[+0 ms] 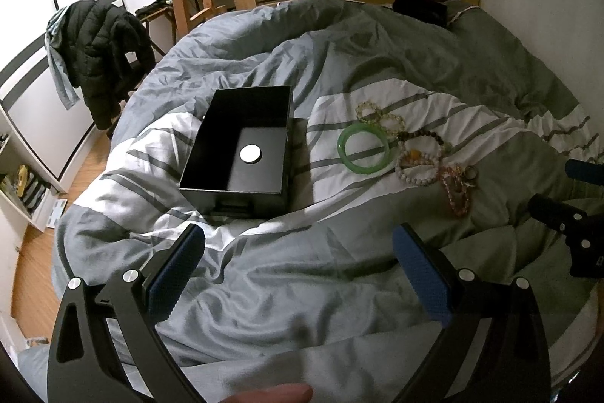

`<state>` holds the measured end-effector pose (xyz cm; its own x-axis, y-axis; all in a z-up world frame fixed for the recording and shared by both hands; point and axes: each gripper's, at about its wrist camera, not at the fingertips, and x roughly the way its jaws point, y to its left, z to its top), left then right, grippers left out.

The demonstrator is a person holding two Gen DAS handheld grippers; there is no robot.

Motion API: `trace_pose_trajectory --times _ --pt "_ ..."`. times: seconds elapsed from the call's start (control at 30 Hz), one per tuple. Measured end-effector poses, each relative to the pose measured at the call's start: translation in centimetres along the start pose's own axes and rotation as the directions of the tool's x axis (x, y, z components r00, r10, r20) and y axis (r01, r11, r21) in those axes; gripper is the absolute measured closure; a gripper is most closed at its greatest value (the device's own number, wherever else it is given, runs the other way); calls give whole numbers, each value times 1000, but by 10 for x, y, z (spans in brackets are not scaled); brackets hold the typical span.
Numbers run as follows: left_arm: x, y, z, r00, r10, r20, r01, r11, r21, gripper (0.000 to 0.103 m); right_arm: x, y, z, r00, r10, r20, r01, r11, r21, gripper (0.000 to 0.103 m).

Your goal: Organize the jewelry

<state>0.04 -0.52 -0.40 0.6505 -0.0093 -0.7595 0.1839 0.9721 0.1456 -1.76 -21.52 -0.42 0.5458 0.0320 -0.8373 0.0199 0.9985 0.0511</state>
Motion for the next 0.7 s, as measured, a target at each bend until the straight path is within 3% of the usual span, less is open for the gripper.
trace_pose_trajectory --times 0.27,0.57,0.7 --pt "4 -10 -5 1000 2 -11 -1 999 52 4 5 3 -4 1000 20 7 -20 1000 -23 3" --pt "15 -23 -1 998 -69 -13 70 995 70 4 8 -15 11 999 41 13 -40 998 -55 3" --pt "32 -31 11 997 -72 -23 73 996 42 4 27 -22 19 999 -39 2 39 994 -101 3"
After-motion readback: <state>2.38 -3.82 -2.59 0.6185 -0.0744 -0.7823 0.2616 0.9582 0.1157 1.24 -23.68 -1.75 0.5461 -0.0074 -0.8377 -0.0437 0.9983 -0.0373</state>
